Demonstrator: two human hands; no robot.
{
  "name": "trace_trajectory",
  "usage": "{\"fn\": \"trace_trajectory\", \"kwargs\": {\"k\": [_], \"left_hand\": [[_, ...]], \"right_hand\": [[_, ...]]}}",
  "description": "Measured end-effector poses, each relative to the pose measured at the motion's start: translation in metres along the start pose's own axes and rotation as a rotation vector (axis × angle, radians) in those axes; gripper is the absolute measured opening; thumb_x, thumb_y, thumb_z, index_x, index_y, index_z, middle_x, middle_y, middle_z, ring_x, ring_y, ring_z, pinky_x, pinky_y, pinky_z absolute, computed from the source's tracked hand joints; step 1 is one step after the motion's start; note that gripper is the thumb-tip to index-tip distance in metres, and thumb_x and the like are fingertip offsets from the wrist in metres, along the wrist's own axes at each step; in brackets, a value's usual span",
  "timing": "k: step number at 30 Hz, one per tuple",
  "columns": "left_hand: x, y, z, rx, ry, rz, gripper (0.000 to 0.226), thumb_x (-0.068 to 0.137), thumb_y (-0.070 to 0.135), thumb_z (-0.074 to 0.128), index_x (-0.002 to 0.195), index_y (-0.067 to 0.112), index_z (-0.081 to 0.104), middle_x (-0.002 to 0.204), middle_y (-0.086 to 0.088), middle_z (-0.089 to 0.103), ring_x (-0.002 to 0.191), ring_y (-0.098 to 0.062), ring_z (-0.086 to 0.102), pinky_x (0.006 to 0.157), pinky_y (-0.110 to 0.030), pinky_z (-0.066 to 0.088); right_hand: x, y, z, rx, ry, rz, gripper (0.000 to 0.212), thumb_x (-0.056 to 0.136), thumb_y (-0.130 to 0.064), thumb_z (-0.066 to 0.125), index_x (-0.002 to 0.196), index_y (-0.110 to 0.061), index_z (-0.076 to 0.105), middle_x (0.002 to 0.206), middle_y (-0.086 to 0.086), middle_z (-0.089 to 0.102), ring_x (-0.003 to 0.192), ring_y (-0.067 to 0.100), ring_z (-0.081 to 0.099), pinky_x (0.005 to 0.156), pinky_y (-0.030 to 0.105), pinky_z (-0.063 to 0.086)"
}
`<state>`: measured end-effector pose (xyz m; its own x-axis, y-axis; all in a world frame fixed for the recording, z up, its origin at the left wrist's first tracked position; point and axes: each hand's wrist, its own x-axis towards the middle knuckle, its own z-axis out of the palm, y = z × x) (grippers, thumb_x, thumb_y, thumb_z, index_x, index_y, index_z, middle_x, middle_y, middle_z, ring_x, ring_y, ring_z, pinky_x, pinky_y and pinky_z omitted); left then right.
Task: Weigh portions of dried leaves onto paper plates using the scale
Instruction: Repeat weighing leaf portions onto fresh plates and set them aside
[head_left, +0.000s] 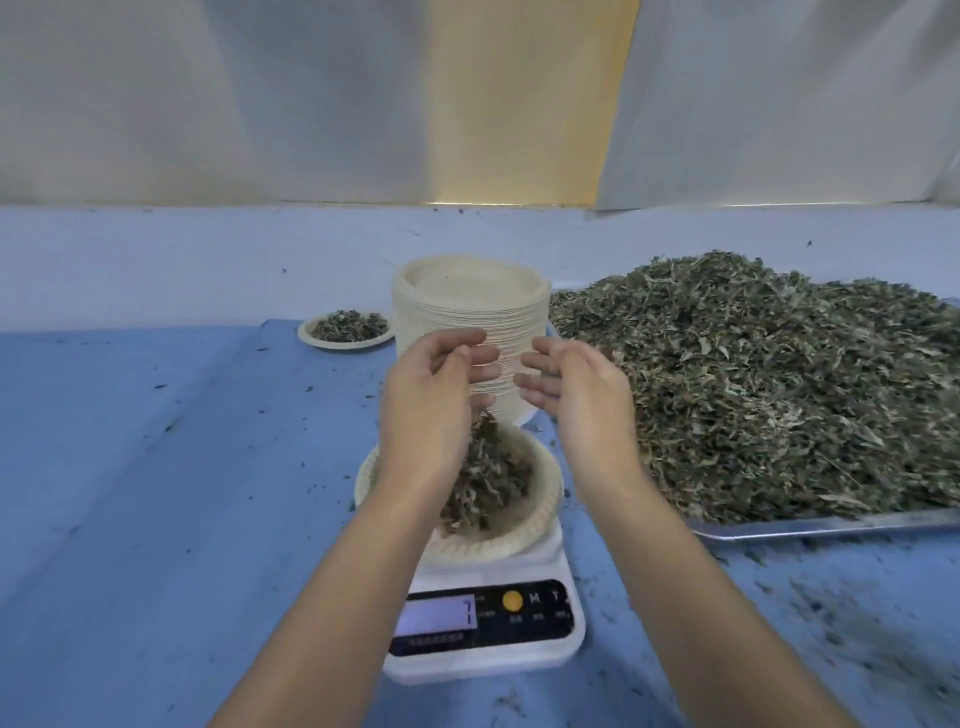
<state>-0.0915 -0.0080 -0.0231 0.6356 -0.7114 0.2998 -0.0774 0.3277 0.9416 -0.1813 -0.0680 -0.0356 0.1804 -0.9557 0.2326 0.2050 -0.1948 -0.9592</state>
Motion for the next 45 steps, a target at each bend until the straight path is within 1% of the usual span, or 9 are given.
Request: {"fn": "trace_trajectory", "kwargs": {"k": [5,11,15,20,28,31,35,41,45], "left_hand": [[0.008,-0.018,-0.047,0.089,0.221,-0.028,0.025,0.096,0.012,0.043,0.091,0.028,0.061,0.093,0.013,0.068,0.090,-0.001,0.063,0.075,-0.021,0.045],[0.012,-0.042,-0.067,0.105,0.202,-0.211,0.022,0.095,0.013,0.044,0.090,0.028,0.060,0.111,0.002,0.066,0.109,-0.010,0.056,0.092,-0.027,0.039],[0.010,-0.045,-0.065,0.065,0.154,-0.265,0.022,0.096,0.016,0.042,0.106,0.020,0.061,0.117,0.002,0.064,0.113,-0.010,0.055,0.100,-0.029,0.039],[0.008,-0.047,-0.060,0.042,0.175,-0.275,0.029,0.100,0.018,0.037,0.119,0.012,0.057,0.113,0.000,0.062,0.109,-0.011,0.056,0.096,-0.026,0.039],[0.014,-0.047,-0.066,-0.099,0.354,-0.463,0.015,0.095,0.011,0.045,0.098,0.011,0.060,0.104,-0.004,0.065,0.098,-0.023,0.061,0.093,-0.039,0.048],[0.018,-0.046,-0.074,-0.130,0.329,-0.544,0.010,0.090,0.005,0.055,0.084,0.008,0.063,0.087,-0.009,0.063,0.080,-0.026,0.060,0.080,-0.037,0.050],[0.025,-0.042,-0.092,-0.129,0.298,-0.526,0.024,0.087,-0.004,0.058,0.107,0.007,0.064,0.104,-0.015,0.066,0.092,-0.030,0.064,0.079,-0.037,0.053],[0.047,-0.031,-0.140,-0.117,0.352,-0.413,0.022,0.090,-0.004,0.054,0.107,0.008,0.061,0.106,-0.011,0.064,0.080,-0.022,0.062,0.068,-0.031,0.050],[0.068,-0.037,-0.168,-0.052,0.511,-0.341,0.024,0.090,-0.002,0.055,0.110,0.008,0.062,0.102,-0.010,0.063,0.086,-0.024,0.060,0.079,-0.033,0.048]], "right_hand": [[-0.003,0.016,-0.002,-0.121,-0.029,0.011,0.024,0.100,-0.018,0.038,0.102,-0.025,0.061,0.101,-0.009,0.066,0.102,0.009,0.063,0.096,0.030,0.046],[-0.004,0.031,-0.008,-0.160,-0.060,0.082,0.025,0.098,-0.015,0.040,0.102,-0.025,0.063,0.103,-0.011,0.065,0.107,0.008,0.059,0.095,0.026,0.042],[-0.006,0.038,-0.005,-0.168,-0.065,0.112,0.027,0.097,-0.014,0.040,0.104,-0.024,0.064,0.107,-0.010,0.066,0.109,0.008,0.058,0.095,0.024,0.041],[-0.007,0.040,-0.003,-0.158,-0.056,0.092,0.027,0.097,-0.013,0.040,0.100,-0.024,0.064,0.108,-0.007,0.066,0.109,0.009,0.058,0.091,0.023,0.040],[-0.008,0.036,0.001,-0.125,-0.047,0.070,0.030,0.096,-0.009,0.039,0.093,-0.023,0.066,0.105,-0.004,0.068,0.105,0.009,0.061,0.091,0.024,0.043],[-0.008,0.034,0.007,-0.105,-0.049,0.073,0.030,0.095,-0.009,0.040,0.089,-0.023,0.067,0.103,-0.004,0.069,0.104,0.009,0.063,0.095,0.028,0.044],[-0.005,0.031,0.026,-0.078,-0.078,0.071,0.030,0.092,-0.006,0.043,0.086,-0.020,0.068,0.100,-0.002,0.071,0.101,0.011,0.064,0.098,0.032,0.046],[0.003,0.022,0.079,-0.223,-0.215,0.004,0.024,0.089,-0.011,0.047,0.083,-0.023,0.067,0.100,-0.003,0.070,0.103,0.014,0.062,0.099,0.035,0.045],[0.008,0.025,0.112,-0.381,-0.237,-0.120,0.015,0.091,-0.018,0.050,0.092,-0.019,0.065,0.083,-0.017,0.061,0.079,-0.004,0.054,0.069,0.012,0.041]]}}
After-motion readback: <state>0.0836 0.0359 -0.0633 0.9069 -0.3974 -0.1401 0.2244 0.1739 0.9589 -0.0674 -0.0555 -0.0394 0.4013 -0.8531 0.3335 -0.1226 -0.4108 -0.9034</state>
